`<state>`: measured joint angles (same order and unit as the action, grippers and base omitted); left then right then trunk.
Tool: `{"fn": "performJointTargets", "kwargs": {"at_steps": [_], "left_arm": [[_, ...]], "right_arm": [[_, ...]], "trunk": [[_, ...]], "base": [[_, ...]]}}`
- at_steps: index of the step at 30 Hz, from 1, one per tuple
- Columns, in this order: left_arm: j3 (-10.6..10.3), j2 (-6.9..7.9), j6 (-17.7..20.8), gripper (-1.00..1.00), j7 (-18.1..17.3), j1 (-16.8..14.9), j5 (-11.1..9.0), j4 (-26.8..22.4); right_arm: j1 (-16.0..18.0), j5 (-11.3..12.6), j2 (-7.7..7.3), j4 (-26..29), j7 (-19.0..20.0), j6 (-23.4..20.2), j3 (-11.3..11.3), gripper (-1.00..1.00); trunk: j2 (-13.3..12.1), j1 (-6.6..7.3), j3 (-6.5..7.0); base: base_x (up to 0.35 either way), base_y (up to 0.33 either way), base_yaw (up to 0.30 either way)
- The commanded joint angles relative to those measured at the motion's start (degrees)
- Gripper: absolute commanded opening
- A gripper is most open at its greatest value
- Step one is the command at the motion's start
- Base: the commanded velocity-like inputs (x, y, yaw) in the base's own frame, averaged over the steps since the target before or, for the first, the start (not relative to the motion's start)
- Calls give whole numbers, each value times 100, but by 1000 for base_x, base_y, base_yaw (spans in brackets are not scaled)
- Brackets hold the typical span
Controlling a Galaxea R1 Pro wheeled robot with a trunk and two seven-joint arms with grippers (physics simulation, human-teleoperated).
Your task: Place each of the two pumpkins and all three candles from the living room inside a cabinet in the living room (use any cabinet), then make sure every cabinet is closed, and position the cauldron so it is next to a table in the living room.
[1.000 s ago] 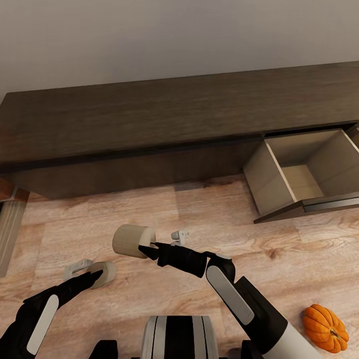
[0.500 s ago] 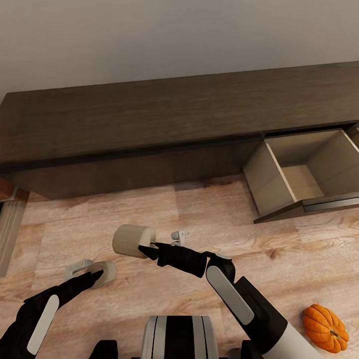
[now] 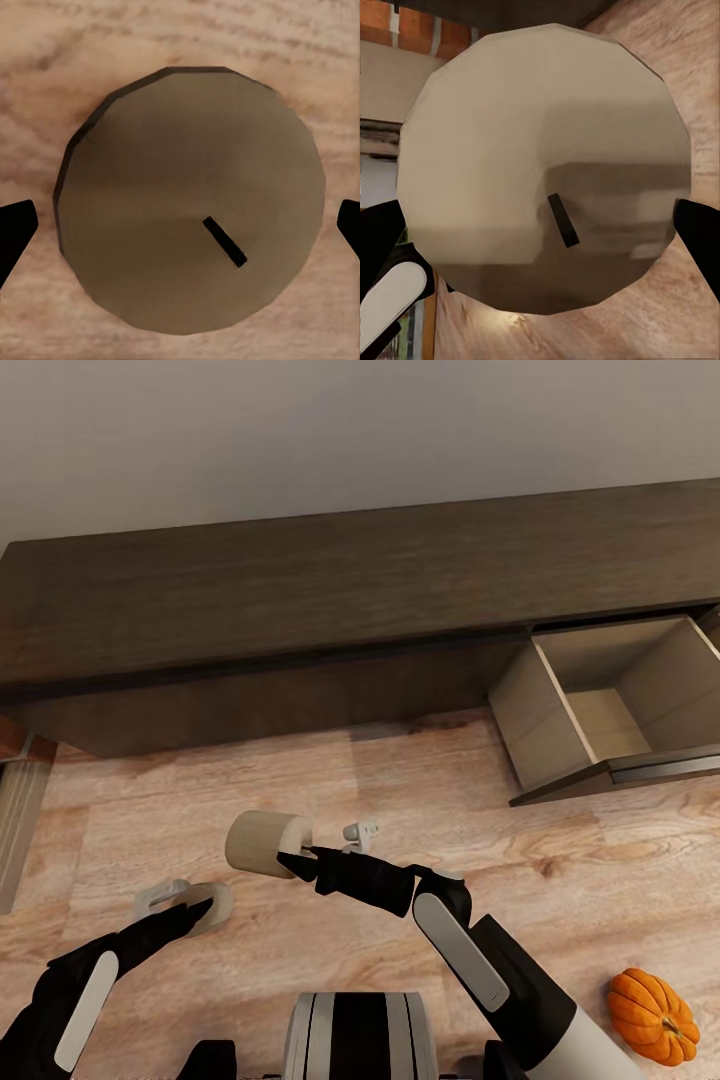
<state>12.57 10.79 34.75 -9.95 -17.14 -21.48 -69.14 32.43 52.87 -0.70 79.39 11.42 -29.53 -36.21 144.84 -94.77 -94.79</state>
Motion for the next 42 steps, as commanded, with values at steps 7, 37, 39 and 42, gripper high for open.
{"fn": "performJointTargets", "kwargs": {"at_steps": [7, 37, 39, 42], "left_arm": [[16, -4, -45, 100, 35, 0, 11, 2], [16, -7, -72, -100, 32, 0, 5, 6], [23, -2, -75, -100, 32, 0, -7, 6], [29, 1, -79, -100, 34, 0, -14, 6]], "right_arm": [[0, 4, 0, -2, 1, 0, 0, -100], [0, 4, 0, -2, -1, 0, -70, -100], [0, 4, 0, -4, -6, 0, -70, -100], [0, 4, 0, -55, -5, 0, -70, -100]], "trunk": [[0, 0, 0], [8, -15, -133], [8, -15, -133], [8, -15, -133]], "base": [[0, 0, 0], [0, 0, 0], [0, 0, 0], [0, 0, 0]]}}
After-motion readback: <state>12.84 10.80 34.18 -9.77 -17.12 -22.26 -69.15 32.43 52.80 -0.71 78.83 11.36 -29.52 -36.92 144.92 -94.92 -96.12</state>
